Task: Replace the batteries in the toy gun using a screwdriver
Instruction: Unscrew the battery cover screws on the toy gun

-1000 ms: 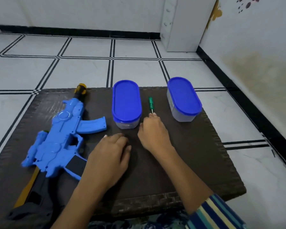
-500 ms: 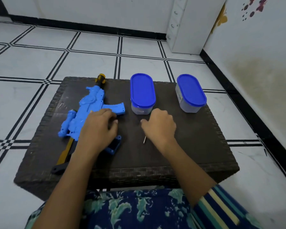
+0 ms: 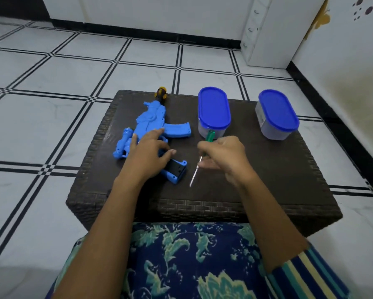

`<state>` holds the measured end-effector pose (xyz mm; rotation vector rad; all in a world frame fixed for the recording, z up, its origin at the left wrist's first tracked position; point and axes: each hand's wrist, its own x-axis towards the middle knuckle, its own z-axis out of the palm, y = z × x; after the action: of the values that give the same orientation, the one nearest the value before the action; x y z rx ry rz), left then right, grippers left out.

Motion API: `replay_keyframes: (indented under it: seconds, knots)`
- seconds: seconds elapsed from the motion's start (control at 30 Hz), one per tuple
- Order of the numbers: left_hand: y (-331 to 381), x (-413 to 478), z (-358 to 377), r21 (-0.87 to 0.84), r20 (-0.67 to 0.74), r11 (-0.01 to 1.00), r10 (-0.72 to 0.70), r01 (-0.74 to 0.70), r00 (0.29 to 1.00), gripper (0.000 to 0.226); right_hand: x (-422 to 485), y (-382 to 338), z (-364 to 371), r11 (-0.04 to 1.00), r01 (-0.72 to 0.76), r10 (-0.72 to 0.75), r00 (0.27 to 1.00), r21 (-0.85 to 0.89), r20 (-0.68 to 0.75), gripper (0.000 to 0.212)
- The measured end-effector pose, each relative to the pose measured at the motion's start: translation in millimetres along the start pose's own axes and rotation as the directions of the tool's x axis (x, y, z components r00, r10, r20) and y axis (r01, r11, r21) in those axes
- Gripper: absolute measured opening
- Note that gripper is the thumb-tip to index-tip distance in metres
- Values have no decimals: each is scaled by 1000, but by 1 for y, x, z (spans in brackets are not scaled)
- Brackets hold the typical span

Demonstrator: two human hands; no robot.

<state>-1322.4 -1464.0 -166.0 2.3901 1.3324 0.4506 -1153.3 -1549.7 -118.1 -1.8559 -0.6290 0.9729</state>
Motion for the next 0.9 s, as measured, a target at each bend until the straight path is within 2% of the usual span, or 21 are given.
replay_keyframes:
  seconds: [0.13, 0.27, 0.37, 0.43, 0.53, 0.77, 0.9]
  knots:
    - [-5, -7, 1, -39, -50, 998, 39, -41, 998, 27, -15, -18, 6, 956, 271, -281, 955, 110, 92, 15]
    - [-3, -16, -11, -61, 66, 998, 25, -21, 997, 31, -21, -24, 7, 913, 409, -402, 893, 7, 203, 9]
    - [-2, -17, -22, -53, 183, 998, -19, 29, 983, 42, -19, -25, 3, 897, 440, -417, 876, -48, 241, 5]
    - [-2, -18, -25, -57, 202, 997, -32, 44, 979, 45, -16, -27, -1, 896, 440, -413, 875, -57, 253, 7]
    - [-1, -21, -21, -82, 175, 996, -31, 46, 984, 48, -18, -27, -3, 903, 428, -404, 876, -37, 264, 5]
    - [1, -25, -17, -10, 124, 1000, -14, 15, 992, 47, -17, -28, 1, 914, 403, -371, 869, -35, 328, 8]
    - [1, -23, -16, -45, 117, 998, -41, 46, 992, 48, -14, -27, -3, 903, 429, -394, 859, -38, 326, 10]
